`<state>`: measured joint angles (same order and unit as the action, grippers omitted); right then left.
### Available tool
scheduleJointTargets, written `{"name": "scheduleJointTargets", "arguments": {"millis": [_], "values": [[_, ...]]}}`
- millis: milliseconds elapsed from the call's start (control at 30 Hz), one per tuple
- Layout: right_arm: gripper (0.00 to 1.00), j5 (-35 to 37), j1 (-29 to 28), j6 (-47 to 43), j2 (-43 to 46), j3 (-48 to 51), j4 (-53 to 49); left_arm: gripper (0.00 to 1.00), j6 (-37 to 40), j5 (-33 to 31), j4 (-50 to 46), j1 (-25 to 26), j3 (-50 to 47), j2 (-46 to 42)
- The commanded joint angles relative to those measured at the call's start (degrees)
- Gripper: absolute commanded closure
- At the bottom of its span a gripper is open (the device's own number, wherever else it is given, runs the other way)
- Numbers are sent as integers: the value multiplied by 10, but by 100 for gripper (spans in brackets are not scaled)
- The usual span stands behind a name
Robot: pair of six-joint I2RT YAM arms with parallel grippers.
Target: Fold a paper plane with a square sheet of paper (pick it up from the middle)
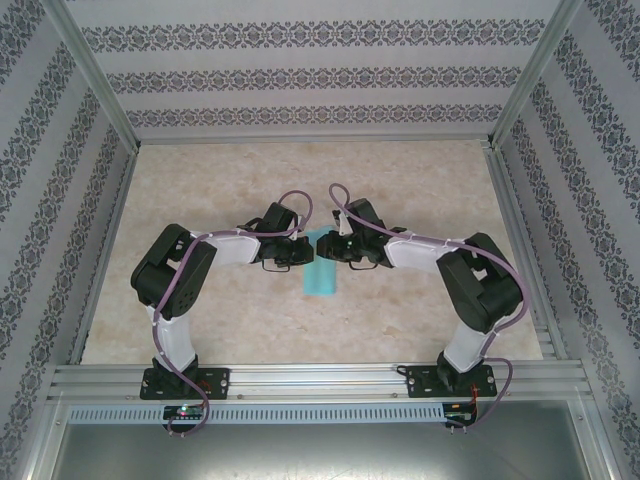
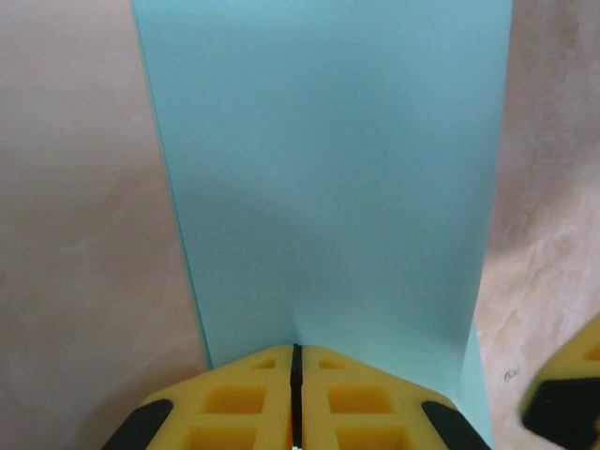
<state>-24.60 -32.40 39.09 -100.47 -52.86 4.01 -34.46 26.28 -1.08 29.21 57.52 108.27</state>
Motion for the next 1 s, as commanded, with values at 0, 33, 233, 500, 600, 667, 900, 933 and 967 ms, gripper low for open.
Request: {"name": "scheduleJointTargets", "arguments": {"millis": [0,33,233,500,600,667,900,933,967], "values": [[76,-8,-2,3,-28,-18,0,89,20,-61,-82,2,-16,35],[76,-1,-2,-4,-31,-23,-15,88,20,-60,-83,2,-16,35],[76,55,2,-47,-32,-37,-99,88,22,-60,-84,2,-14,37],[76,92,3,-79,-55,-51,-145,89,24,-58,-87,2,-8,41],[77,107,2,-87,-59,-53,-157,89,24,-60,-89,2,-8,41],[77,120,2,-95,-59,-56,-169,89,26,-61,-89,2,-9,41],[77,125,1,-101,-39,-51,-169,89,26,-59,-91,2,-7,44],[77,113,0,-97,-32,-47,-158,89,26,-60,-92,2,-6,44],[77,95,1,-89,-24,-42,-141,89,27,-60,-93,3,-5,46]]}}
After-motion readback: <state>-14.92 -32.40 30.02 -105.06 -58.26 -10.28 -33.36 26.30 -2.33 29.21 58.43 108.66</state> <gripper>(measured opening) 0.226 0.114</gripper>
